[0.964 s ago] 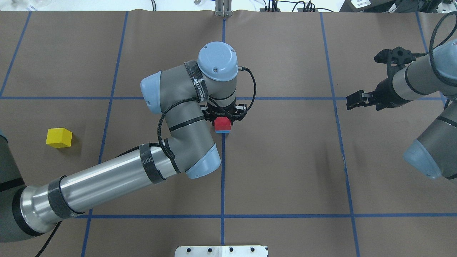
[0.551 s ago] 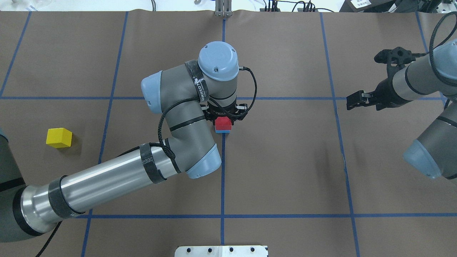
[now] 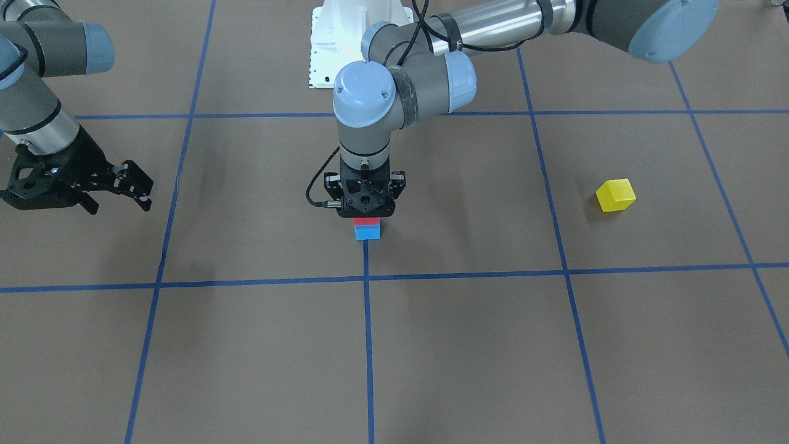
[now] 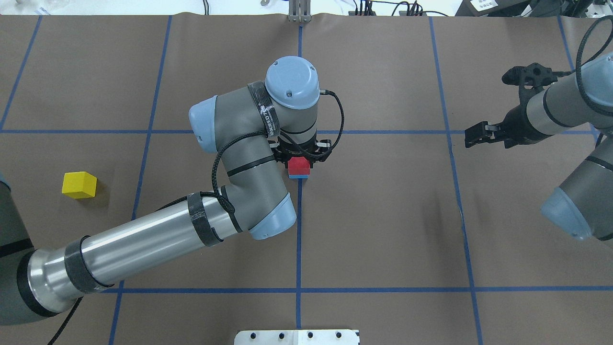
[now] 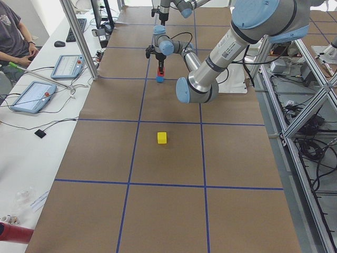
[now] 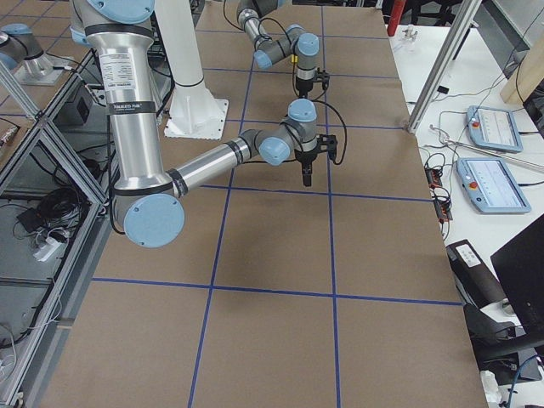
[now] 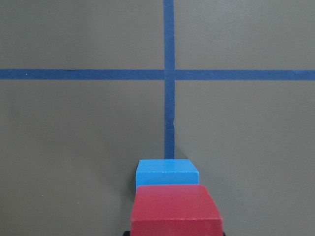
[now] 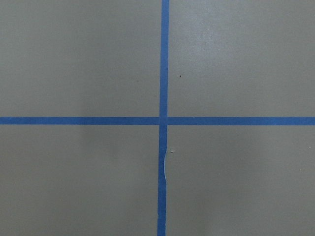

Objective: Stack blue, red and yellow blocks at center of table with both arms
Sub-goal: 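Lower the red cube onto the blue cube with the left gripper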

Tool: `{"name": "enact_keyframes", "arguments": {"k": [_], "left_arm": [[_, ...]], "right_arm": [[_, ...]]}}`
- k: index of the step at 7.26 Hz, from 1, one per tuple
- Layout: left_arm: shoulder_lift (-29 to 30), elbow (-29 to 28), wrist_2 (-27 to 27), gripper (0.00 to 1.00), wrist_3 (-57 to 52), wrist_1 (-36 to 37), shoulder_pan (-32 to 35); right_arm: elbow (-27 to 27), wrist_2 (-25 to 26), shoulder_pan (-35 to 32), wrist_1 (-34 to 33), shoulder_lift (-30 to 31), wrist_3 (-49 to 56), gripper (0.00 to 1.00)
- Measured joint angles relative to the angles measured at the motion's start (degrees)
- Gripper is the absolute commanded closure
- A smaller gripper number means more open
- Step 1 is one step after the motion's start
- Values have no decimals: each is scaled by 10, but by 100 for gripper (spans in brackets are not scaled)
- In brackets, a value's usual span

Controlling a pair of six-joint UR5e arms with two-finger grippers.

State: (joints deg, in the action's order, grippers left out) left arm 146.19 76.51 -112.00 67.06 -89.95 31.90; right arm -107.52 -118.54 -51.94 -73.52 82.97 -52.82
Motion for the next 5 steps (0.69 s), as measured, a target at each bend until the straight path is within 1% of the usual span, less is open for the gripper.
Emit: {"name": "enact_keyframes", "arguments": {"k": [2,5], "left_arm": [[1,0,0,45,0,0,0],[2,-1,4,45,0,-1,0]], "right_arm": [[0,1,0,0,0,0,0],[0,1,0,0,0,0,0]]}}
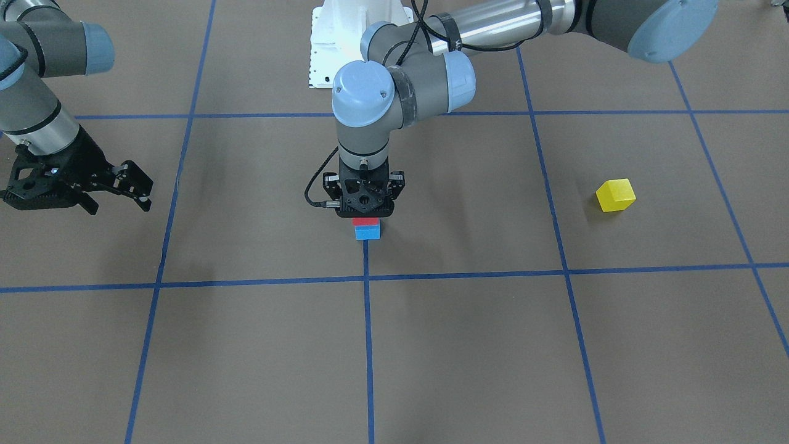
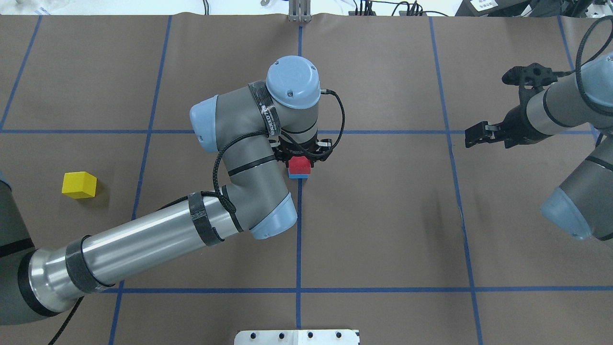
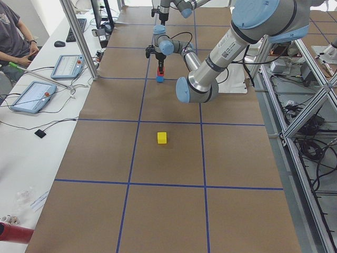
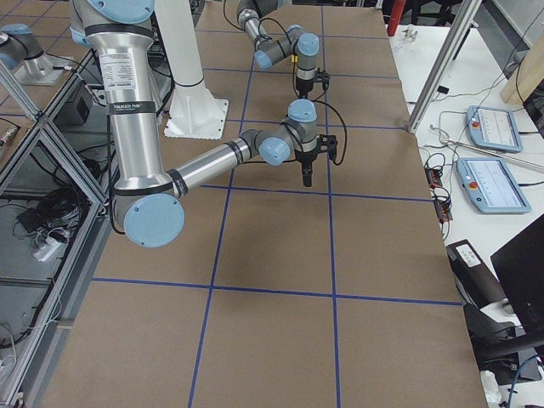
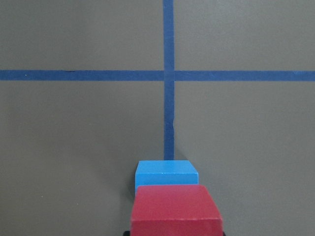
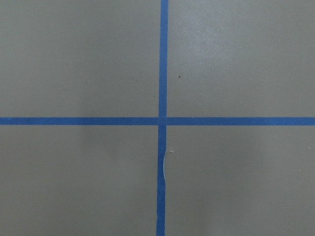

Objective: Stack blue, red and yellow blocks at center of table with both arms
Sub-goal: 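Lower the red cube onto the blue cube with the left gripper, then open the left gripper and move it back toward the yellow cube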

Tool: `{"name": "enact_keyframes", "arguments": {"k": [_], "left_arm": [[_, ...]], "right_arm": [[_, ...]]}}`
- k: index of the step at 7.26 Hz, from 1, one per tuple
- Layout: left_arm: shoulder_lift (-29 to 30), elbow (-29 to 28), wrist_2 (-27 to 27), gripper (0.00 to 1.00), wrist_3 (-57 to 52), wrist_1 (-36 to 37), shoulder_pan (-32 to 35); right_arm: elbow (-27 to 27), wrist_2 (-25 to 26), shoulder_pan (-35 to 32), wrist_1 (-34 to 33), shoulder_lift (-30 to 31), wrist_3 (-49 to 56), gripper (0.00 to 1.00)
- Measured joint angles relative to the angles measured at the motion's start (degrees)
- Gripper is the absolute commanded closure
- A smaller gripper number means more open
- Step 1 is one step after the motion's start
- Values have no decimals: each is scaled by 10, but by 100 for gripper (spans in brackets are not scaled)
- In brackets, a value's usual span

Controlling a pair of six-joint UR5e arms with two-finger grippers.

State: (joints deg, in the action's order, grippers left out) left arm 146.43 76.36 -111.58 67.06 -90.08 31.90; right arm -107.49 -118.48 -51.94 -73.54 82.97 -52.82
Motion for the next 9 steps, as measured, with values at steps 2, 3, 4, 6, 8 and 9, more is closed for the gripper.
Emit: {"name": "enact_keyframes", "arguments": {"k": [2,3,4,6,8,9], "left_arm": [[0,-1,6,42,-1,-1,0],[0,-1,7,23,-1,0,0],[0,-1,8,0,-1,0,0],[-3,1,8,0,-1,0,0],[-5,17,7,0,0,4,1],[-23,59,6,0,0,19,4]], "right_arm": [[0,0,0,0,0,0,0],[0,0,0,0,1,0,0],[0,0,0,0,1,0,0],[0,0,0,0,1,0,0],[0,0,-2,0,1,0,0],[0,-1,-6,0,4,2,0]]}}
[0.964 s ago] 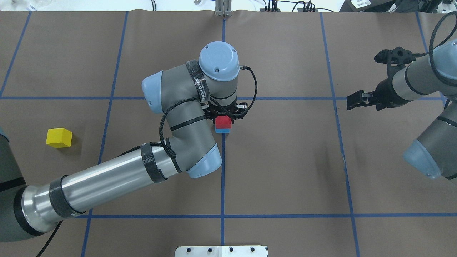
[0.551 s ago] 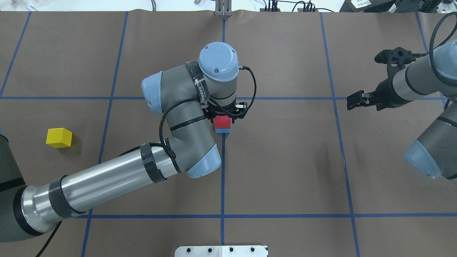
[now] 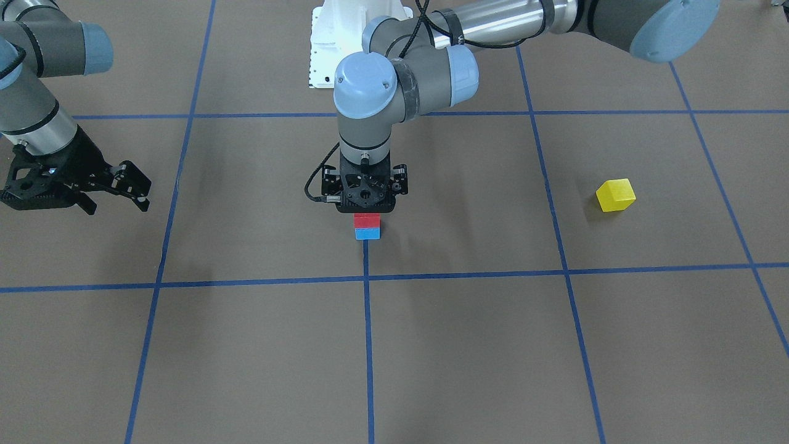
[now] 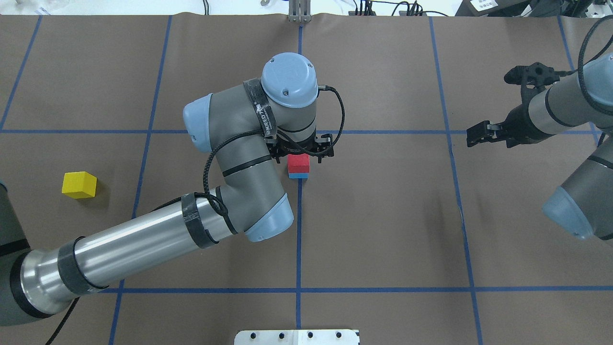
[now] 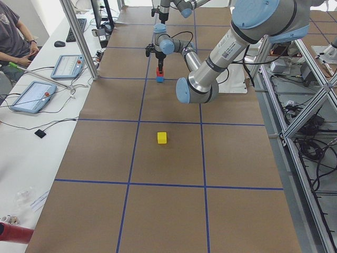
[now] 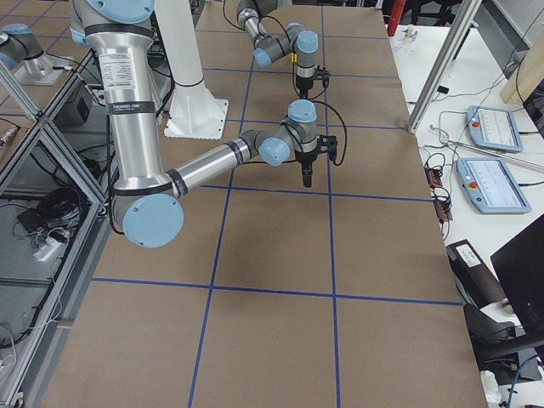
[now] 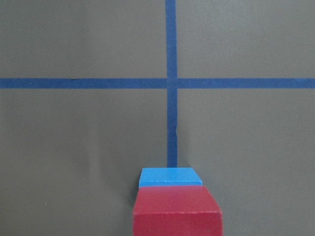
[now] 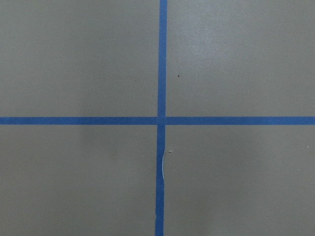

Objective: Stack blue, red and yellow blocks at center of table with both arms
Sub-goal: 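Open the left gripper and move it back toward the yellow cube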

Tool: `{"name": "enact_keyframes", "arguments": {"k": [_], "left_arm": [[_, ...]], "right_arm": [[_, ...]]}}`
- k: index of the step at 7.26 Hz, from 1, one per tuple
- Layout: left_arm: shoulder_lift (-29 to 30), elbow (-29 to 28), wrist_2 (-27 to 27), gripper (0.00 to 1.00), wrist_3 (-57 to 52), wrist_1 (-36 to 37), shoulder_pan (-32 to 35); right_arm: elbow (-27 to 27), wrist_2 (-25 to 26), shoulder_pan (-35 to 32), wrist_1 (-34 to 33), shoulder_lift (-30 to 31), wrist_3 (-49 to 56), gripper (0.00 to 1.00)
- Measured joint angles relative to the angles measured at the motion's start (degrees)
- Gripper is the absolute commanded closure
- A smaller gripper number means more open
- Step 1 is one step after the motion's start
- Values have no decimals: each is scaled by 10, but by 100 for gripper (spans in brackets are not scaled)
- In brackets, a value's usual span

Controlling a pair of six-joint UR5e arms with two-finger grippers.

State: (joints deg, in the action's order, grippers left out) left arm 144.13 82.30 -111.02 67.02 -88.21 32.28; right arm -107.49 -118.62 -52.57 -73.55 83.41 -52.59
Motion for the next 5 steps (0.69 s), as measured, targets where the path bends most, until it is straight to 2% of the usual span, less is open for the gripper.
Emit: {"name": "enact_keyframes", "arguments": {"k": [2,3,4,5], "left_arm": [[-104,159,-10,0,-35,48,23],[-185,237,-16,0,-72,56,43],[-276,286,-20,1,-108,29,69],[-365,292,-33,1,-141,-42,104]], "right_arm": [[5,-11,-32,-1,21,52,0],[17,-33,-60,0,31,94,0],[29,-54,-86,0,37,132,0],[37,-64,-100,0,42,156,0]]}}
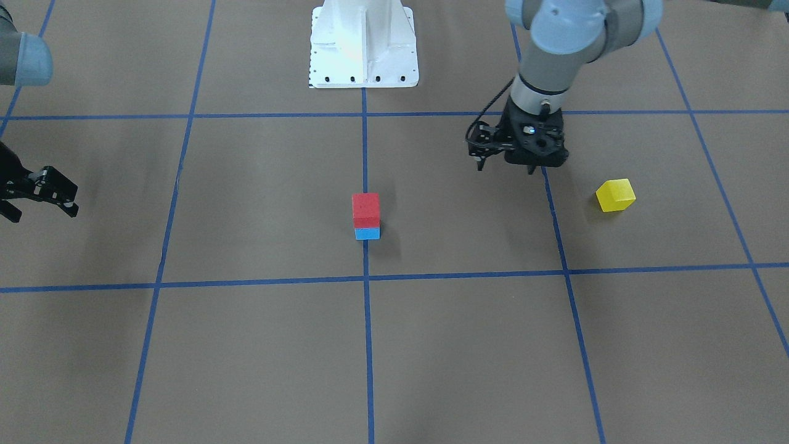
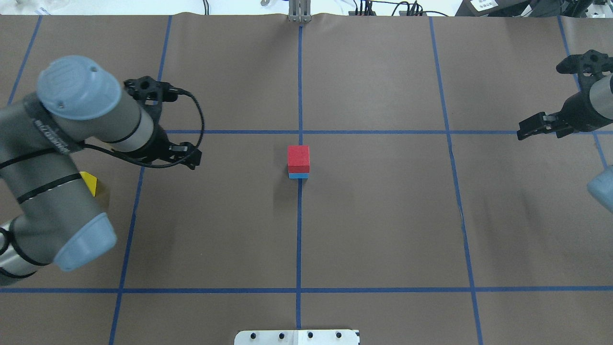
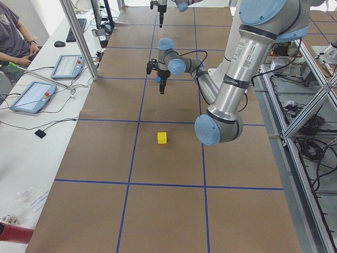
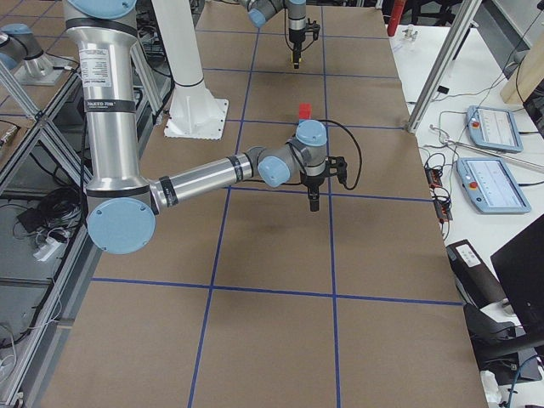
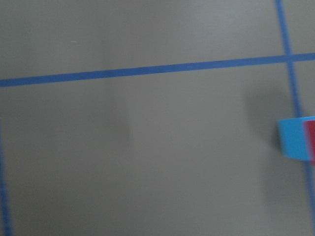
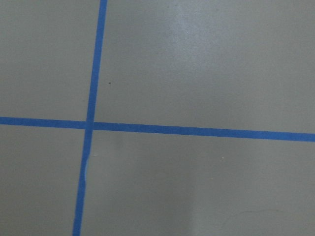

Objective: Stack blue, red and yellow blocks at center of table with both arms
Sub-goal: 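Open the left gripper and move it back toward the yellow cube, then lower the left gripper onto the yellow cube and close it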

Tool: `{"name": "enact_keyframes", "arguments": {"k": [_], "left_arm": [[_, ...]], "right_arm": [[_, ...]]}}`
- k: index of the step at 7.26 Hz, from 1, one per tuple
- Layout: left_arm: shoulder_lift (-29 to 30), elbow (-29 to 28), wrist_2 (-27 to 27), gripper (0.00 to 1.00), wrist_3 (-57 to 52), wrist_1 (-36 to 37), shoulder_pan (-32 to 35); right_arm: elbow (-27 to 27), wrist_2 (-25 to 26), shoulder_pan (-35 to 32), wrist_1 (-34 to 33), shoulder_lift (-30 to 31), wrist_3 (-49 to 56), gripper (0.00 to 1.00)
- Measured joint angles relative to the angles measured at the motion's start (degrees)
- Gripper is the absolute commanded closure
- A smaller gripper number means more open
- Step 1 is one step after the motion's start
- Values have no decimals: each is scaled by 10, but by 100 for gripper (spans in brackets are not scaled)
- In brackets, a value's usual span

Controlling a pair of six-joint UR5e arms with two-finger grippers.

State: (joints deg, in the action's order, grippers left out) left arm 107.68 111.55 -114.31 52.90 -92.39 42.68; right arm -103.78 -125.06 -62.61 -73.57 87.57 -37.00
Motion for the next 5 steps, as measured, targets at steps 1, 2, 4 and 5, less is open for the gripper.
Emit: {"name": "enact_keyframes", "arguments": {"k": [1,2,4,5], "left_arm": [[-71,-29,-38,1,-45,-87,45],[-111,-74,-78,1,-92,-149,88],[-133,-137,-105,1,-122,-184,118],[-136,-147,-108,1,-119,-187,120]], "right_arm": [[3,-4,-6,0,2,10,0],[4,-6,-8,0,3,14,0],[1,-6,-9,0,4,15,0],[0,-6,-9,1,4,15,0]]}}
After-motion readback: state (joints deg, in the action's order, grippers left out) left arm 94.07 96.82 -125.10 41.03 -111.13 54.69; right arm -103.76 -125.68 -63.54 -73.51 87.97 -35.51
